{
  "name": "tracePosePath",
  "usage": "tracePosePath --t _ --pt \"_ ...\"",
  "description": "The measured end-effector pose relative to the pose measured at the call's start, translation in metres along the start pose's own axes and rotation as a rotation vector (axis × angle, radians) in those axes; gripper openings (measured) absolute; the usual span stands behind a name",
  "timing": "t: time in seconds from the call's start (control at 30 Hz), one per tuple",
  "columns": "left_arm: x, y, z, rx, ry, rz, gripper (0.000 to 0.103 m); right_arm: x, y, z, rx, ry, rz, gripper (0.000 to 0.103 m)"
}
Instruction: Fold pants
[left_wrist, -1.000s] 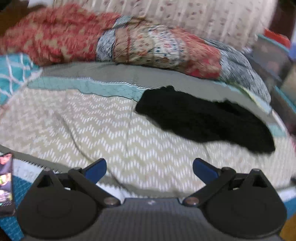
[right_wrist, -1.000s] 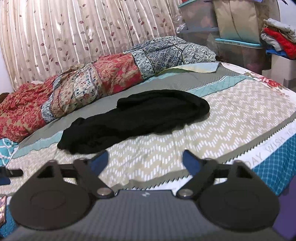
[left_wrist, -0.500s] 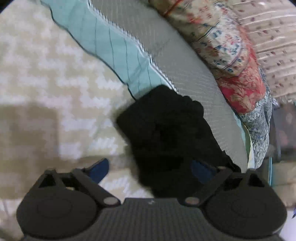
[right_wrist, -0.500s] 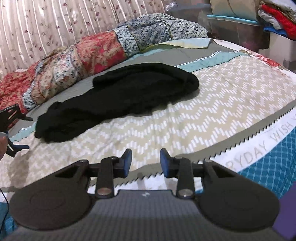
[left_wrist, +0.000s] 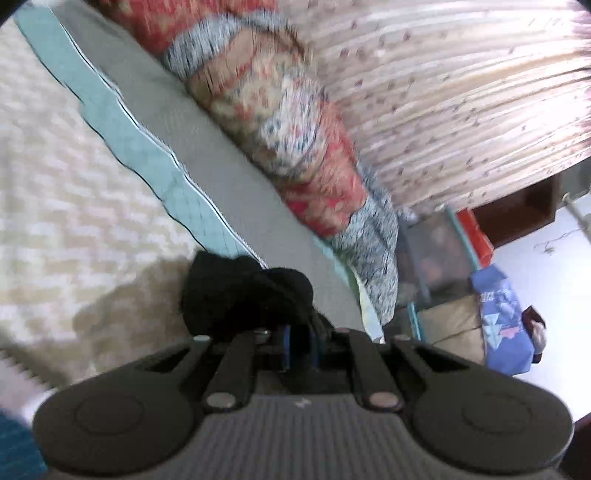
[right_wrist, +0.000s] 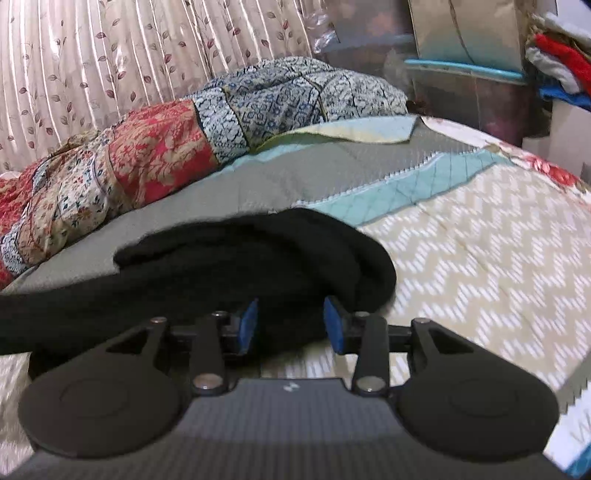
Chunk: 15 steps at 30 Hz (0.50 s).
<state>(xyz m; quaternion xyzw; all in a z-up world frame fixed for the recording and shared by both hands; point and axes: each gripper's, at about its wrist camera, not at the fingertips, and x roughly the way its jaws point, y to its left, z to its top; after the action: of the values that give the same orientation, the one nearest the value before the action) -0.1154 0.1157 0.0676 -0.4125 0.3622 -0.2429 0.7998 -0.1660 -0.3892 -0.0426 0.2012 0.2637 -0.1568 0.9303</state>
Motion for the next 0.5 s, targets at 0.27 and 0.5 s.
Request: tracePosePath --t 0.27,0.5 --pt "-0.04 0.052 -0.042 -0.118 0.032 0.209 0.008 0.006 0.04 -0.001 -0.195 0.01 0.086 0.049" --pt "-0.041 0.083 -0.058 -0.181 0.05 0.267 0.008 0.075 0.088 0.012 -0.583 0.152 0.103 0.059"
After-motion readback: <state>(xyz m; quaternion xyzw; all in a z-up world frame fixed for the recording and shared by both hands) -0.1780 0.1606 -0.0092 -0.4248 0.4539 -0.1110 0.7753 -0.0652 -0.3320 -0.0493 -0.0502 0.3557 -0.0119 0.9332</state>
